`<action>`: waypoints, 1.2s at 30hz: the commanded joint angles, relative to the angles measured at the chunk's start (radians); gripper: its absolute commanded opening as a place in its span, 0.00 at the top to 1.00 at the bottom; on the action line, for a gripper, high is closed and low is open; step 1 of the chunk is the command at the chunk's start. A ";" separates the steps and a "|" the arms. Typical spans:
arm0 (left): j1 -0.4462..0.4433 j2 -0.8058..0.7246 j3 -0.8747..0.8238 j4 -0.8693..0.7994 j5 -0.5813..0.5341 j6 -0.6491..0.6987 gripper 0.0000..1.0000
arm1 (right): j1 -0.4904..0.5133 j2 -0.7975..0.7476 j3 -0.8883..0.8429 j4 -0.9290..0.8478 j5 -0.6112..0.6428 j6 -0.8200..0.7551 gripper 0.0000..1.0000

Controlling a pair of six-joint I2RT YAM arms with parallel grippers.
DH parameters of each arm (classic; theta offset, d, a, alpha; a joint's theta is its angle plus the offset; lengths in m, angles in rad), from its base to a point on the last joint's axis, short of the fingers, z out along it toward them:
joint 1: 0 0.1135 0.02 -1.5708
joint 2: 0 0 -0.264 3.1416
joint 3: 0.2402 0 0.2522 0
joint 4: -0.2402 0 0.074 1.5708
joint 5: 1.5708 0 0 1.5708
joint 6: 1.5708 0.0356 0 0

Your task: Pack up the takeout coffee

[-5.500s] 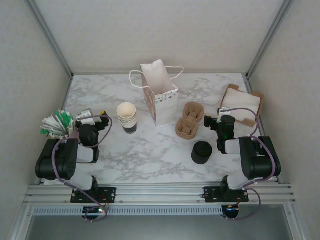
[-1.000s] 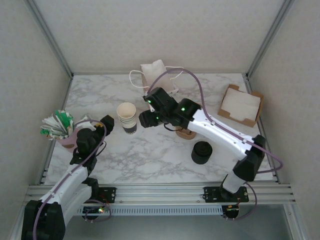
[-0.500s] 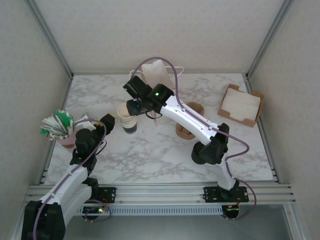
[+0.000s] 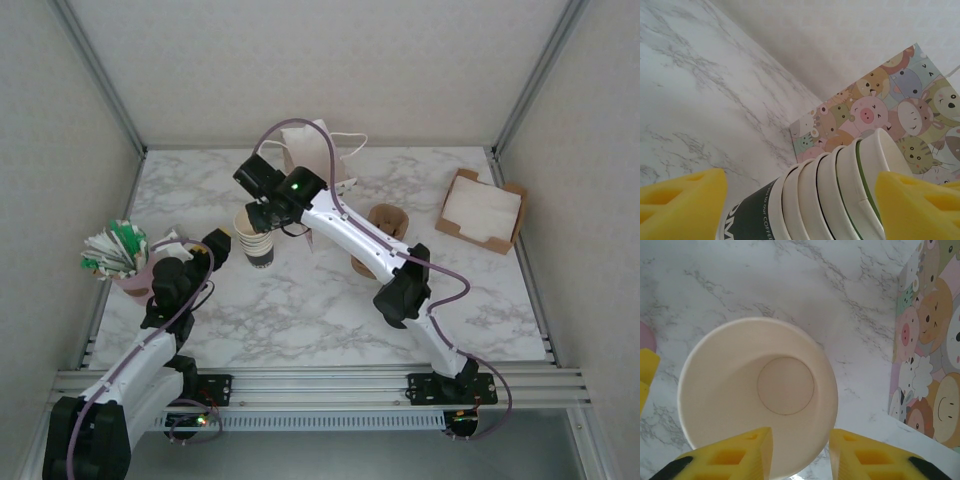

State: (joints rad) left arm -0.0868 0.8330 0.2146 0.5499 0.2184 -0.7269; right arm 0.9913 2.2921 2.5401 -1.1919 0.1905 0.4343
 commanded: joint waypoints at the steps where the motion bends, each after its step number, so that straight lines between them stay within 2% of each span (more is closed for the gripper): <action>1: 0.009 0.004 -0.006 0.035 0.022 -0.006 0.22 | -0.013 0.028 0.035 -0.026 0.015 0.006 0.65; 7: 0.009 0.024 -0.005 0.047 0.031 -0.006 0.22 | -0.019 0.043 0.034 -0.012 -0.015 0.007 0.67; 28: 0.007 0.053 -0.004 0.068 0.049 -0.005 0.23 | -0.029 0.031 0.041 -0.002 -0.047 0.019 0.89; 36: 0.007 0.054 -0.004 0.068 0.048 -0.003 0.23 | -0.050 0.008 0.039 0.009 -0.088 0.051 0.93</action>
State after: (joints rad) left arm -0.0872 0.8864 0.2138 0.5873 0.2440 -0.7269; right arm 0.9592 2.3283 2.5469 -1.1923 0.1307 0.4606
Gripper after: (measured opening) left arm 0.772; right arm 0.073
